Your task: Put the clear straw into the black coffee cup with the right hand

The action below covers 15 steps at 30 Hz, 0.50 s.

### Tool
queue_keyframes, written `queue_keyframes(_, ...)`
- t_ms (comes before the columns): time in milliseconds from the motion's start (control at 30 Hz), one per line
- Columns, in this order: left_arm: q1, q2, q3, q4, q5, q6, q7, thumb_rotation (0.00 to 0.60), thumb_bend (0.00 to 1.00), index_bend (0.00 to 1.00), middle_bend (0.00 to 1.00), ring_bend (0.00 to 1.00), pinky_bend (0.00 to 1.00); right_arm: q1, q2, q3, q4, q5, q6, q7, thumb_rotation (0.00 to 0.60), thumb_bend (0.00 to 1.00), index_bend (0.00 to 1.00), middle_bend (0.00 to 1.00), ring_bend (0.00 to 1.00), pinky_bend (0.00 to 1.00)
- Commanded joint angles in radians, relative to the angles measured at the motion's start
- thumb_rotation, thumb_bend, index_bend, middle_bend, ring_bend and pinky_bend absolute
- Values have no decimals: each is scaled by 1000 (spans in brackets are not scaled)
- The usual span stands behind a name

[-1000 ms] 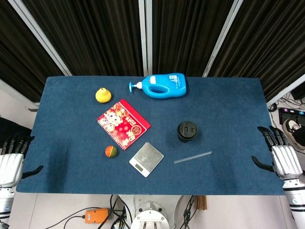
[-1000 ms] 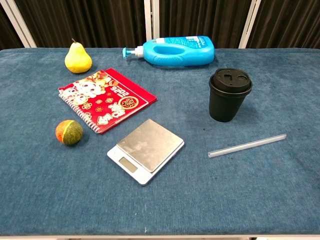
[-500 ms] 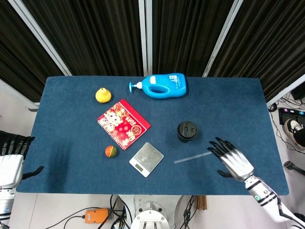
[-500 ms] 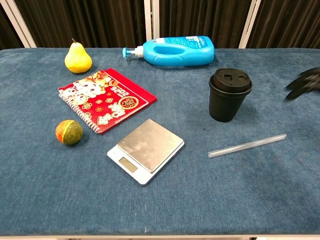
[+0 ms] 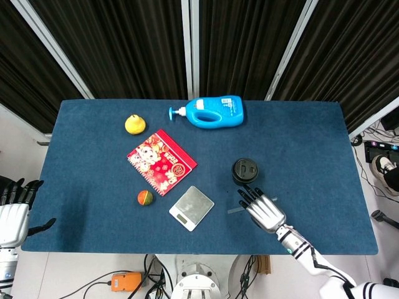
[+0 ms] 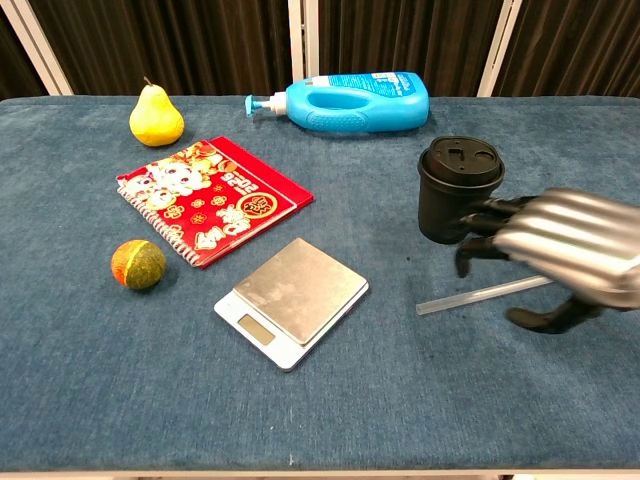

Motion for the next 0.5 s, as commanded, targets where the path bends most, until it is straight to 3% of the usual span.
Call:
queue_keyframes(33,-1,-3,-1,5,-2,-4,-3,600,49,130,136,34,0,19,-60,7,35,30,-6,-47,600,524,413,216,150,323)
queue_keyframes(500,-1,-12,-3,28,-8,-11,-19,600,49,129,136,34,0,47,-110,-1,65,87,-3,-70,600,533,533,252,170,324)
